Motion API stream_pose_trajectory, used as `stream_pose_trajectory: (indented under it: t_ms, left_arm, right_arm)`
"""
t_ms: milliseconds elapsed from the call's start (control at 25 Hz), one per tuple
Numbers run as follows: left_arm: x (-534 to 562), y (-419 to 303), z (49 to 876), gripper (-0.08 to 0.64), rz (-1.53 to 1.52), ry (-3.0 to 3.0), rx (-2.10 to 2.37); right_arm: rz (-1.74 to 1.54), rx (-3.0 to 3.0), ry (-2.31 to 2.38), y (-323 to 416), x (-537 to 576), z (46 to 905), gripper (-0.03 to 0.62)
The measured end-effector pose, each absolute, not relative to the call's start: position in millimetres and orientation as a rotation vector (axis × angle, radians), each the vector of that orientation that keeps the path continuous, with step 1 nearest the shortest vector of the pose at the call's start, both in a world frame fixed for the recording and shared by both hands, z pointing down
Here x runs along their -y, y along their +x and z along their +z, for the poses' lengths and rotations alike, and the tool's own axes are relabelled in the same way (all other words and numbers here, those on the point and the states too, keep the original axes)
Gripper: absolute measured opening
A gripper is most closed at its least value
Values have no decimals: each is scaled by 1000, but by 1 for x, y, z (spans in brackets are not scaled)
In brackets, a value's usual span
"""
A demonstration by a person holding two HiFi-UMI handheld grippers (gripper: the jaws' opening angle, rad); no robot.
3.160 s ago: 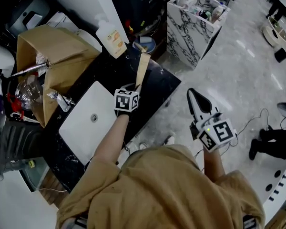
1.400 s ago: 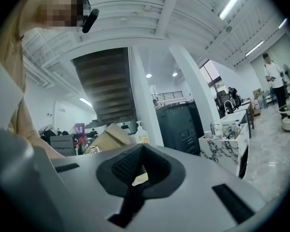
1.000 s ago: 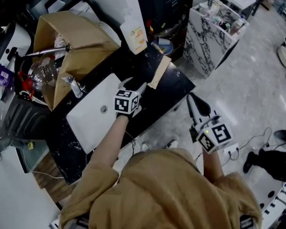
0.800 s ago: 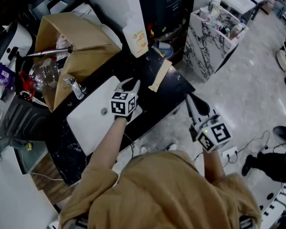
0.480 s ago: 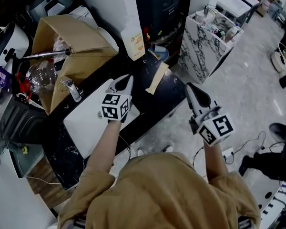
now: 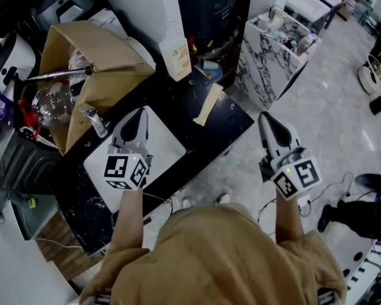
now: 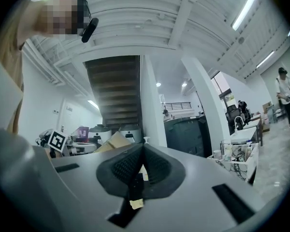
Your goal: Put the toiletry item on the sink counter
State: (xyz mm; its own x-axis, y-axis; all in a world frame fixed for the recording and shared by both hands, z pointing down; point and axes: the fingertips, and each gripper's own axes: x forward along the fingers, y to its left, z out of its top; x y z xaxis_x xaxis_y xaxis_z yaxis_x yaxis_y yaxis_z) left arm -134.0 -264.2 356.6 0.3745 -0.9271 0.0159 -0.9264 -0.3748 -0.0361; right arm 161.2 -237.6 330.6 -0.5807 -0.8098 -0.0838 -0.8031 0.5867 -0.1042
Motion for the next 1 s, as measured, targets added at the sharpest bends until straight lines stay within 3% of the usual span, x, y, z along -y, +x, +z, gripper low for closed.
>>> stream_pose_trajectory:
  t_ms: [480, 1000]
  left_arm:
    - [180, -193, 306, 5, 139, -2430, -1853]
    - [134, -201, 330, 5, 211, -2485, -1882]
  right_arm:
    - [-23, -2644, -1475, 170, 223, 313, 3]
    - [-42, -2688, -1477, 139, 190, 320, 3]
